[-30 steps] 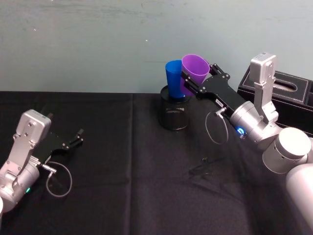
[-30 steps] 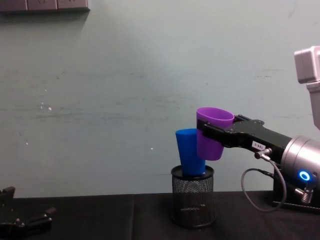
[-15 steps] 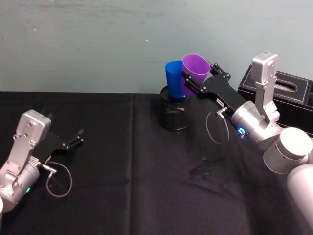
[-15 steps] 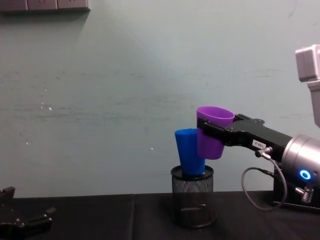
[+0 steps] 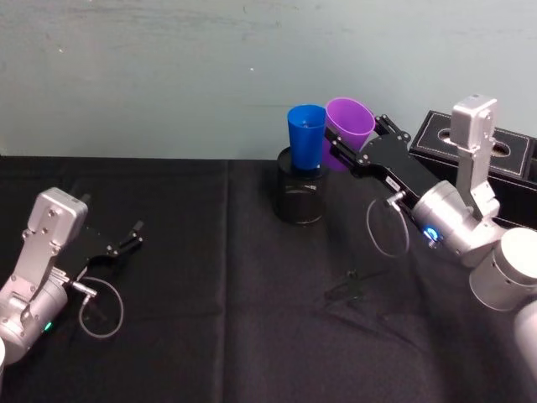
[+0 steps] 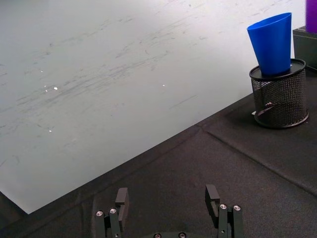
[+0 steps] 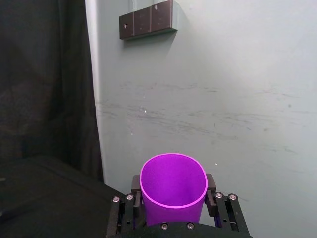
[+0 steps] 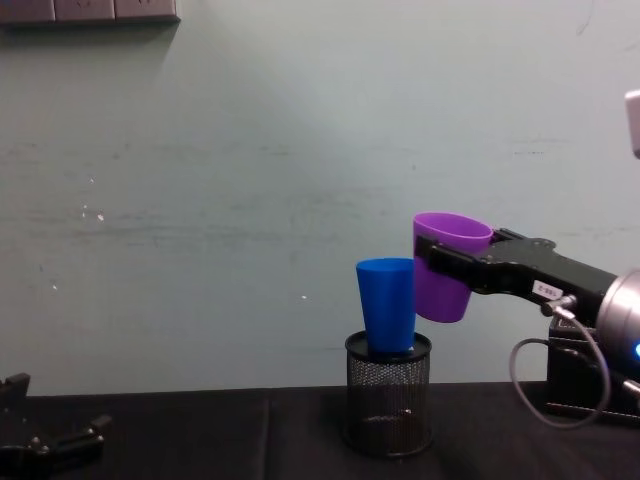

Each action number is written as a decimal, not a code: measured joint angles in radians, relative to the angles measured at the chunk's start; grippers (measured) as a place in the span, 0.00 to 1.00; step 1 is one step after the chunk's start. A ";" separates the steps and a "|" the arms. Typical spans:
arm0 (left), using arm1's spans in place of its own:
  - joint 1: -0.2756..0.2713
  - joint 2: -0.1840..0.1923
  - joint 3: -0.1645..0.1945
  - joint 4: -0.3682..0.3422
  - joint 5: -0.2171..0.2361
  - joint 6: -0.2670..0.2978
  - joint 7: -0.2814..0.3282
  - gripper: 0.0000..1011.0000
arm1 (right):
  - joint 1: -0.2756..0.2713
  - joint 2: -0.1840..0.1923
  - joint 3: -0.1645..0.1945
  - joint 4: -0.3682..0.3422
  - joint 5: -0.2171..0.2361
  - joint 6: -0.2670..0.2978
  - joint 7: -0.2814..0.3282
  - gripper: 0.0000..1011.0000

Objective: Pick up one cup with a gripper and tap it against the other cup.

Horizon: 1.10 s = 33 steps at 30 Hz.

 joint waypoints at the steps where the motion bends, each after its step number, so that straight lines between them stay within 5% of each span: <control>1: 0.000 0.000 0.000 0.000 0.000 0.000 0.000 1.00 | -0.013 0.009 0.002 -0.024 0.004 0.009 -0.002 0.72; 15: 0.000 0.000 0.000 0.000 0.000 0.000 0.000 1.00 | -0.151 0.088 0.013 -0.240 0.036 0.074 -0.026 0.72; 33: 0.000 0.000 0.000 0.000 0.000 0.000 0.000 1.00 | -0.137 0.079 0.012 -0.218 0.033 0.071 -0.026 0.72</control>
